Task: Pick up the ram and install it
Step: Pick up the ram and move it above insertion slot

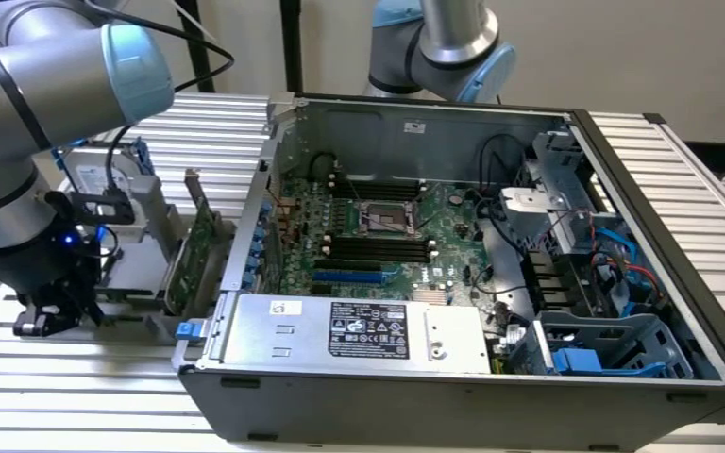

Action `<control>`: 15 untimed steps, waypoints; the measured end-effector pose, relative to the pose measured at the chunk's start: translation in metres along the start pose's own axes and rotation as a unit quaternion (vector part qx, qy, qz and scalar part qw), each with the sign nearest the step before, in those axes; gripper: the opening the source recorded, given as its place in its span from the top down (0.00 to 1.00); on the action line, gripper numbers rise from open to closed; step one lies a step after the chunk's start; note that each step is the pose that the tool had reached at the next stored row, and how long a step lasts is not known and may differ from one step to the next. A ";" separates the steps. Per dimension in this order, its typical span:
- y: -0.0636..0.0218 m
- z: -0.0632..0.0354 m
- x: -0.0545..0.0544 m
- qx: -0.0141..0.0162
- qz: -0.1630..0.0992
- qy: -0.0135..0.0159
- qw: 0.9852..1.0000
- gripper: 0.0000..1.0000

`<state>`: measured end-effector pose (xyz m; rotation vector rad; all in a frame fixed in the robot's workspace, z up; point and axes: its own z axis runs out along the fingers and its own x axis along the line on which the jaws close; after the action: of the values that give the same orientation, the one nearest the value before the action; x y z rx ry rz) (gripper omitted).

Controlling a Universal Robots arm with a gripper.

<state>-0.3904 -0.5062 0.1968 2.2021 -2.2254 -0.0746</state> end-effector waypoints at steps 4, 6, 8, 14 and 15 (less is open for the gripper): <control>-0.0002 -0.0047 0.000 0.000 0.000 0.000 1.000 1.00; 0.0000 -0.0088 -0.001 0.000 0.000 0.000 1.000 1.00; 0.0002 -0.0136 -0.001 0.000 0.000 0.000 1.000 1.00; 0.0012 -0.0366 -0.002 0.000 0.000 0.000 1.000 1.00; 0.0014 -0.0409 -0.002 0.000 0.000 0.000 1.000 1.00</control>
<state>-0.3901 -0.5049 0.2378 2.2023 -2.2254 -0.0746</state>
